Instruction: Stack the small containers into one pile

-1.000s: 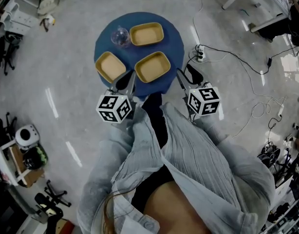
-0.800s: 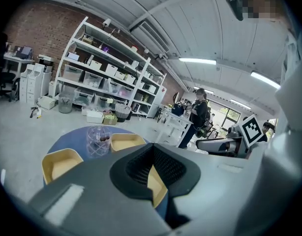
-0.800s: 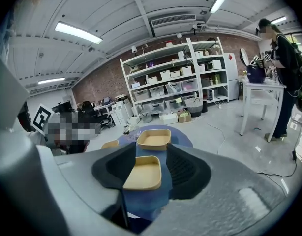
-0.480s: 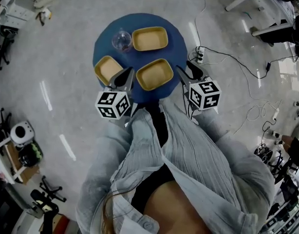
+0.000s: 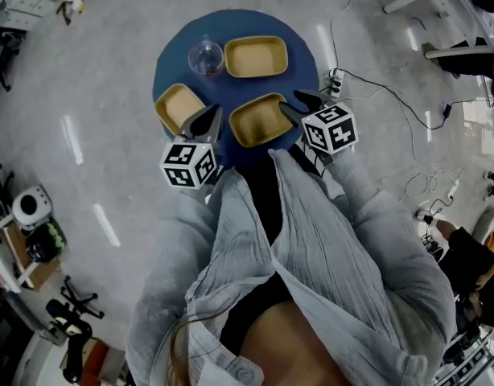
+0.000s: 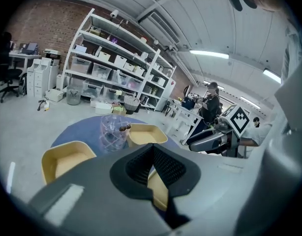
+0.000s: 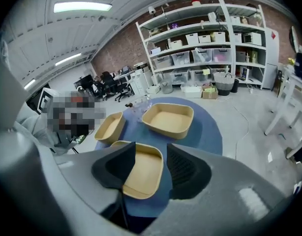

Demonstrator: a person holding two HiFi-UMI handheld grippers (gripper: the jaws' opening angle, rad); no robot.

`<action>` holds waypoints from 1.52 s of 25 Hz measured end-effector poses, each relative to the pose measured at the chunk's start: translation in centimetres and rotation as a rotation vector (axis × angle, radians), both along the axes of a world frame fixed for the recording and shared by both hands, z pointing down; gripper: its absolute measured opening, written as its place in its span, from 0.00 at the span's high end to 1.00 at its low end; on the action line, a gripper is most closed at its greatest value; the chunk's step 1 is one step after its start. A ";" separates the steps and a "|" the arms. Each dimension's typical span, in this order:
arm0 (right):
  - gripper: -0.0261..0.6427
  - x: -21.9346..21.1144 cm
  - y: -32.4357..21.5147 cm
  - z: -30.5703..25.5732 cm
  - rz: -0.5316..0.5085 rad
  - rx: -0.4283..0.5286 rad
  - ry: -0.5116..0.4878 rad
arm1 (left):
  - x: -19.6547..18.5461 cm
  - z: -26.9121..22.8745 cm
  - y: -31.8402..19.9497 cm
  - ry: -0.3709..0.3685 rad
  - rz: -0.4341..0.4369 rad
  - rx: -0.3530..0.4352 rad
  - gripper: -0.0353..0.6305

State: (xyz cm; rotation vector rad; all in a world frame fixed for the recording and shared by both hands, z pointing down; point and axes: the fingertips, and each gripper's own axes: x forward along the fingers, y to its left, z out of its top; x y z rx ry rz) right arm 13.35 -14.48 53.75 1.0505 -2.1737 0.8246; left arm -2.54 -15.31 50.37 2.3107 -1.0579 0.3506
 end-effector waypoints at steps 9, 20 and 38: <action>0.67 1.1 0.8 4.3 -0.064 -0.119 0.064 | -0.2 2.3 1.8 -0.031 -0.080 -0.050 0.93; 0.72 0.5 0.7 6.1 -0.064 -0.214 0.026 | -1.2 3.3 4.1 -0.034 -0.271 -0.126 0.93; 0.94 0.5 0.1 6.8 0.061 -0.277 0.018 | -2.1 3.3 5.9 -0.036 -0.363 -0.132 0.93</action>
